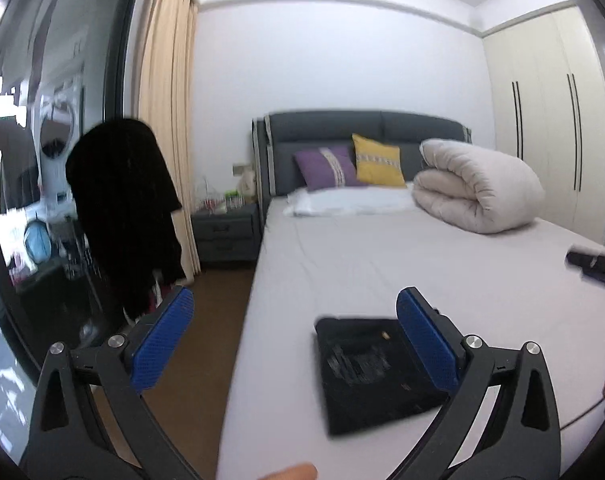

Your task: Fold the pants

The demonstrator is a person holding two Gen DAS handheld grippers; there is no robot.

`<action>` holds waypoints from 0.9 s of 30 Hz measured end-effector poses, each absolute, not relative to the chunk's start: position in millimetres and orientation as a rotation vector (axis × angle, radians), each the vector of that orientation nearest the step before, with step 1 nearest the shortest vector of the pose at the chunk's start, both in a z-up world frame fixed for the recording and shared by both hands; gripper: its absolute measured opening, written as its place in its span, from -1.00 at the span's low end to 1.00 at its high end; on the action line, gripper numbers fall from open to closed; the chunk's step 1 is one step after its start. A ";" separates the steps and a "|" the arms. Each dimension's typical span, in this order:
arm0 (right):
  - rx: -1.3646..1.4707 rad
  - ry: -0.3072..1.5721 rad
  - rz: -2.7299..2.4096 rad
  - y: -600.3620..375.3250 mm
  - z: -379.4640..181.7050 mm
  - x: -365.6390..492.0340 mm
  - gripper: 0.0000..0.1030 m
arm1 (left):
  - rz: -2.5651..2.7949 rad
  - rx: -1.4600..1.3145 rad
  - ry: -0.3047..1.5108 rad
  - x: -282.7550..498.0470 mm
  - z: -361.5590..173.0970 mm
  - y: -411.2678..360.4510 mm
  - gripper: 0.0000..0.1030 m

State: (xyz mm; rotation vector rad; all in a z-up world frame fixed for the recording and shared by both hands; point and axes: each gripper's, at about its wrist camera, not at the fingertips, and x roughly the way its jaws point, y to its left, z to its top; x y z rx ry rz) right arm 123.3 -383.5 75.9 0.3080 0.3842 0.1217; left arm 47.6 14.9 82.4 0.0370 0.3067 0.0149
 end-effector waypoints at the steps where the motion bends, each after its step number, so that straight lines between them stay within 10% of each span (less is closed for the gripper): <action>1: 0.279 0.346 0.111 -381.9 86.3 115.0 1.00 | 0.020 0.038 0.327 43.7 85.9 8.8 1.00; 11: 0.146 0.209 0.024 -346.1 125.8 36.0 1.00 | 0.052 0.009 0.392 -31.2 92.8 1.7 1.00; 27: 0.165 0.543 -0.034 -324.3 46.2 47.9 1.00 | 0.056 -0.031 0.706 0.3 5.1 -9.2 1.00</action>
